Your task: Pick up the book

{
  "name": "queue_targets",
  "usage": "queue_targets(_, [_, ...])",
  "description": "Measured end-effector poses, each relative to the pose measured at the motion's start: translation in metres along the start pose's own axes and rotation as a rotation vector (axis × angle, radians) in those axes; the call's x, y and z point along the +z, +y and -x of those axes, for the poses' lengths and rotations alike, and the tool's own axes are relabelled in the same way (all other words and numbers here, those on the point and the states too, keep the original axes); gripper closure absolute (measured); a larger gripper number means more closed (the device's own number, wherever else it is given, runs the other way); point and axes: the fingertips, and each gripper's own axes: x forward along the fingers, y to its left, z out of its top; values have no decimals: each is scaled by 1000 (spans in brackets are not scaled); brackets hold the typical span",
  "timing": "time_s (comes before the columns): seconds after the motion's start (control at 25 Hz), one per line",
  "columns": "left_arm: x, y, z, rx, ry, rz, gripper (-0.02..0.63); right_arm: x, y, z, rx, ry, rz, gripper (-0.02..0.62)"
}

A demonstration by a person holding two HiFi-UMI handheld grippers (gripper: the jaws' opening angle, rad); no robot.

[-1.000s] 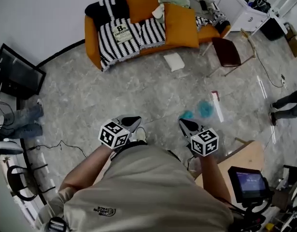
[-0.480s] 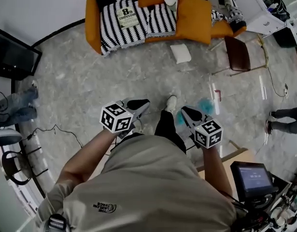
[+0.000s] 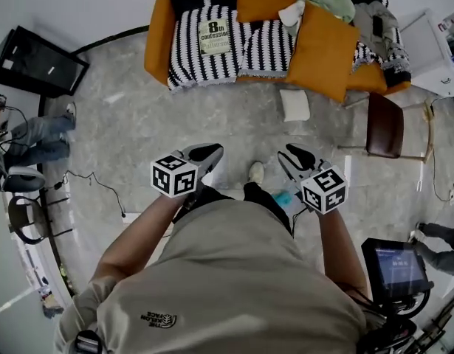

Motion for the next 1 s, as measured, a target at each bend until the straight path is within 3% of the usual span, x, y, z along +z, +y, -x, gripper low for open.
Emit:
queue_targets(0.24, [44,24,-27,62,-87,146,580,34,-72,-38,85,12,17,468])
queue_targets(0.64, [101,128,-62,40,-151,287,534,100,-114,-157,145,75,18,468])
queue_targets(0.84, [146,181,-77,-23,-133,279,523,167,-133,-212,120,74,57,468])
queue_targets(1.0, [168,217,-89,-35,-90,252,518,197,-149,-263,130,89,54,468])
